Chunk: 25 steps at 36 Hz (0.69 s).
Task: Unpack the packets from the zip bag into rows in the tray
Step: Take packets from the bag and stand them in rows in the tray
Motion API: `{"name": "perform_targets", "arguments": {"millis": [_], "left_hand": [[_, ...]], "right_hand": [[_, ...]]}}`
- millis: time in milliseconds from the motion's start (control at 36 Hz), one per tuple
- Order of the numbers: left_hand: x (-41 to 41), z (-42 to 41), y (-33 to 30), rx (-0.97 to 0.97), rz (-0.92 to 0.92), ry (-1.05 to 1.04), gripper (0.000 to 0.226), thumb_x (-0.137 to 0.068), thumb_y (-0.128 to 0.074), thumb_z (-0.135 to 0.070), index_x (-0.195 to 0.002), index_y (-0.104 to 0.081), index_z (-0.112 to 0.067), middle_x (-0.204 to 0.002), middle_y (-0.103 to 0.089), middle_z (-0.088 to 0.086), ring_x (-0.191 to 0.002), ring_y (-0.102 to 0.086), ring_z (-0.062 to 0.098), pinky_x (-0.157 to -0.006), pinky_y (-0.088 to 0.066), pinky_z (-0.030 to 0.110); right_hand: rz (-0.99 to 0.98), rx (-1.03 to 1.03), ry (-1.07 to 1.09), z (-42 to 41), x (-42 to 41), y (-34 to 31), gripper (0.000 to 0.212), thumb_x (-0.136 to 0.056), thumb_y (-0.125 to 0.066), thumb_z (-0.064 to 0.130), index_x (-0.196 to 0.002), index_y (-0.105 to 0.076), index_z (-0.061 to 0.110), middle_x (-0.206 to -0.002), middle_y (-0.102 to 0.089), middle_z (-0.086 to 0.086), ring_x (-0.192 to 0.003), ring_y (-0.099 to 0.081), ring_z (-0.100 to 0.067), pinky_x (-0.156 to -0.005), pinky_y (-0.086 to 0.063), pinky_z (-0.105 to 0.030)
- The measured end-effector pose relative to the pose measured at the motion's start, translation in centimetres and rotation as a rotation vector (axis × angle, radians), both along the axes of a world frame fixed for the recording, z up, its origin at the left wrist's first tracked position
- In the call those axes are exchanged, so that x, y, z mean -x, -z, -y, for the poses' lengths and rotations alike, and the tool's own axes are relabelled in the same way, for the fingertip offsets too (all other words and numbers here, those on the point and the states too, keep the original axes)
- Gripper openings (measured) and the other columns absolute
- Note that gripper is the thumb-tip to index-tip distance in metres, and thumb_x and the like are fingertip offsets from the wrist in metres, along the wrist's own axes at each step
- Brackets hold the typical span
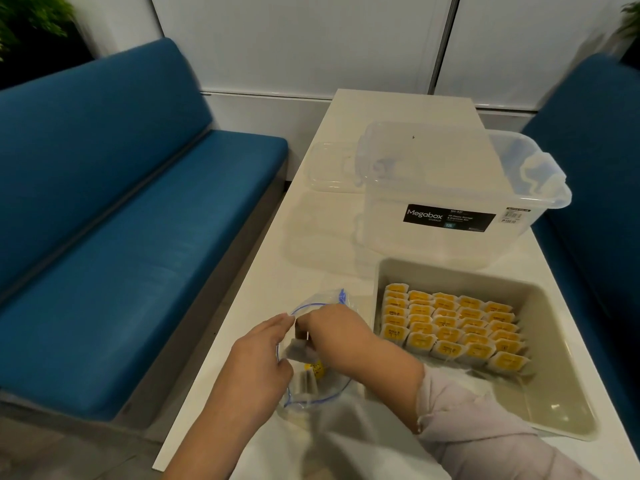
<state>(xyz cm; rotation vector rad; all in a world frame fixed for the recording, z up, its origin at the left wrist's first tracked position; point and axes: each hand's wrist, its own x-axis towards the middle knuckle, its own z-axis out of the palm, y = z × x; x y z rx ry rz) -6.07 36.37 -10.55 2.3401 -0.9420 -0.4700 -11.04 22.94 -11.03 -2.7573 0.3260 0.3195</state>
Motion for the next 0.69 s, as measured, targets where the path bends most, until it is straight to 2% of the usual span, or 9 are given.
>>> {"name": "perform_targets", "arguments": {"millis": [83,167,222,278,333,417,500,611,694], "left_hand": [[0.0,0.0,0.0,0.016,0.019,-0.010,0.055,-0.085,-0.058,-0.005,-0.133,-0.047,-0.031,-0.142,-0.041,-0.017,-0.127,-0.042,0.001,-0.102,-0.025,0.010],[0.0,0.1,-0.1,0.027,0.055,-0.001,0.044,-0.089,-0.058,-0.014,-0.129,-0.052,-0.033,-0.142,-0.041,-0.017,-0.129,-0.040,0.001,-0.102,-0.025,0.011],[0.0,0.2,-0.3,0.054,0.068,0.004,0.040,-0.091,-0.053,-0.009,-0.124,-0.057,-0.032,-0.140,-0.043,-0.016,-0.128,-0.041,0.002,-0.098,-0.023,0.005],[0.0,0.4,-0.8,0.099,0.072,0.018,0.041,-0.091,-0.050,-0.002,-0.118,-0.062,-0.030,-0.135,-0.047,-0.015,-0.121,-0.044,0.000,-0.089,-0.019,-0.007],[0.1,0.7,-1.2,0.163,0.085,0.038,0.043,-0.088,-0.052,0.001,-0.109,-0.065,-0.035,-0.127,-0.051,-0.018,-0.113,-0.045,-0.002,-0.082,-0.022,-0.010],[0.0,0.9,-1.6,0.292,0.078,0.052,0.051,-0.087,-0.057,0.000,-0.096,-0.060,-0.049,-0.114,-0.053,-0.029,-0.107,-0.052,-0.002,-0.085,-0.035,-0.001],[0.0,1.4,-2.2,0.320,0.069,0.090,0.057,-0.088,-0.055,0.002,-0.098,-0.055,-0.054,-0.111,-0.051,-0.036,-0.108,-0.050,-0.007,-0.089,-0.038,0.007],[0.0,2.0,-3.0,0.344,-0.013,0.162,0.063,-0.087,-0.049,0.010,-0.100,-0.057,-0.050,-0.116,-0.054,-0.031,-0.113,-0.045,-0.009,-0.089,-0.038,0.004],[-0.1,2.3,-3.3,0.330,-0.098,0.180,0.043,-0.092,-0.050,-0.006,-0.095,-0.057,-0.049,-0.117,-0.055,-0.033,-0.115,-0.046,-0.009,-0.094,-0.037,0.011]], "right_hand": [[0.020,-0.069,0.014,0.6,0.7,-0.5,0.025,-0.092,-0.052,0.018,-0.112,-0.064,0.011,-0.102,-0.068,-0.011,-0.088,-0.058,-0.025,-0.077,-0.044,-0.031],[0.016,-0.160,0.059,1.2,1.3,-0.7,0.022,-0.091,-0.053,0.012,-0.109,-0.065,0.012,-0.101,-0.068,-0.010,-0.093,-0.060,-0.025,-0.080,-0.046,-0.032],[0.035,-0.249,0.104,1.7,1.7,-0.9,0.019,-0.091,-0.054,0.011,-0.107,-0.066,0.013,-0.102,-0.068,-0.008,-0.095,-0.060,-0.023,-0.081,-0.046,-0.029],[0.074,-0.335,0.148,2.3,2.2,-1.2,0.015,-0.092,-0.056,0.012,-0.102,-0.066,0.014,-0.101,-0.066,-0.004,-0.092,-0.057,-0.018,-0.076,-0.041,-0.024],[0.103,-0.445,0.181,2.8,2.5,-1.5,0.010,-0.092,-0.057,0.012,-0.094,-0.065,0.018,-0.091,-0.061,0.001,-0.087,-0.053,-0.014,-0.072,-0.038,-0.022],[0.131,-0.642,0.218,3.3,2.9,-1.9,0.010,-0.091,-0.058,0.009,-0.088,-0.064,0.016,-0.086,-0.060,0.001,-0.083,-0.053,-0.013,-0.076,-0.043,-0.025],[0.162,-0.871,0.254,3.4,3.2,-2.0,0.012,-0.092,-0.055,0.004,-0.091,-0.065,0.011,-0.092,-0.065,-0.009,-0.086,-0.056,-0.011,-0.085,-0.047,-0.029],[0.158,-1.038,0.273,3.3,3.7,-2.5,0.021,-0.095,-0.051,0.004,-0.109,-0.066,0.008,-0.089,-0.064,0.005,-0.071,-0.054,0.003,-0.065,-0.041,-0.007],[0.176,-1.098,0.254,3.2,3.8,-2.7,0.020,-0.096,-0.050,0.004,-0.103,-0.068,0.009,-0.078,-0.062,0.010,-0.060,-0.049,0.006,-0.059,-0.037,-0.007]]}}
